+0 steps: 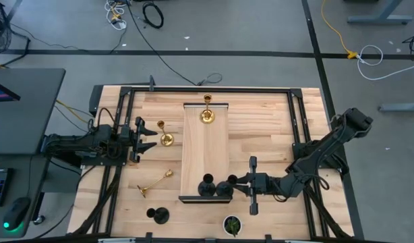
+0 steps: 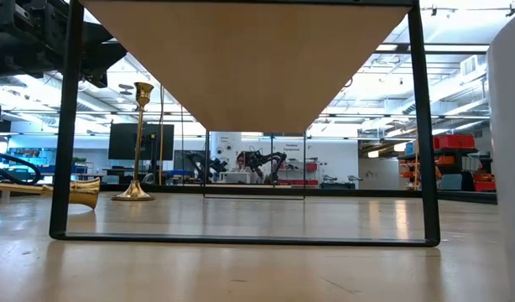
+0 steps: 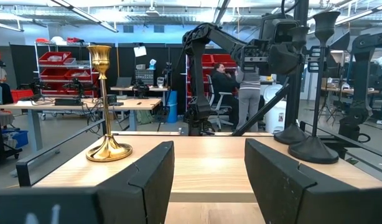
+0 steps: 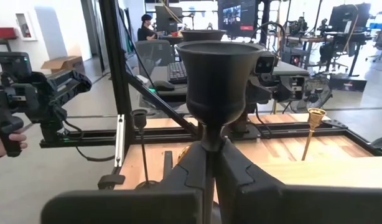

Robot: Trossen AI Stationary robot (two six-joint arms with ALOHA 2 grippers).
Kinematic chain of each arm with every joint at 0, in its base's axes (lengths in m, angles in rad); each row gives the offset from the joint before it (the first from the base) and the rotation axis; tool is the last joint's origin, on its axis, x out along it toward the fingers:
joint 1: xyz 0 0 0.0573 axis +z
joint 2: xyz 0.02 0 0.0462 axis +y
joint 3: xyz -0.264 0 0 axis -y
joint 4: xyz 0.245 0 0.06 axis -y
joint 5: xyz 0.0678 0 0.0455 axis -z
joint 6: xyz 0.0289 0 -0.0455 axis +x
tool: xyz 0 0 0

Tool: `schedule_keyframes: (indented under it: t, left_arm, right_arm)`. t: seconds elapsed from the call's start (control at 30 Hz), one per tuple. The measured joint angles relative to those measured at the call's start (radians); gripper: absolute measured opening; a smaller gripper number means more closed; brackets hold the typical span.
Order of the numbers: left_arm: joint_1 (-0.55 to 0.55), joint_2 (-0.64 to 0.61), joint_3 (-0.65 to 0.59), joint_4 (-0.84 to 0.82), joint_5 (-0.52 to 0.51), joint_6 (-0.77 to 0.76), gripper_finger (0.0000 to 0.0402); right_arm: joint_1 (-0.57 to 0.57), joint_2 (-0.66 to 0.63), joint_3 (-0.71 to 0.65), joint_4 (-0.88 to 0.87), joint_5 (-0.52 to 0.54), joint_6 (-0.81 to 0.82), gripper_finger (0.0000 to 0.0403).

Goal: Pick & Place candle stick holders
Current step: Put the right black candle holder on the shelf aligned with the black candle holder

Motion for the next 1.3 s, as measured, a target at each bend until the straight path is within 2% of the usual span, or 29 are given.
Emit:
schedule_keyframes:
  t: [0.17,0.4,0.63,1.3]
  left_arm:
    - [0.0,0.0,0.0,0.0,0.0,0.0,0.0197]
    - [0.0,0.0,0.0,0.0,0.0,0.0,0.0197]
    - [0.0,0.0,0.0,0.0,0.0,0.0,0.0197]
    - [0.0,0.0,0.0,0.0,0.0,0.0,0.0197]
  right_arm:
    - [-0.007,0.006,0.001,0.002,-0.01,-0.011,0.0025]
    - [-0.008,0.008,-0.001,0.036,-0.075,-0.035,0.0033]
    - [-0.009,0.01,-0.003,0.032,-0.067,-0.038,0.0047]
    - [-0.011,0.01,-0.003,0.015,-0.064,-0.062,0.0182]
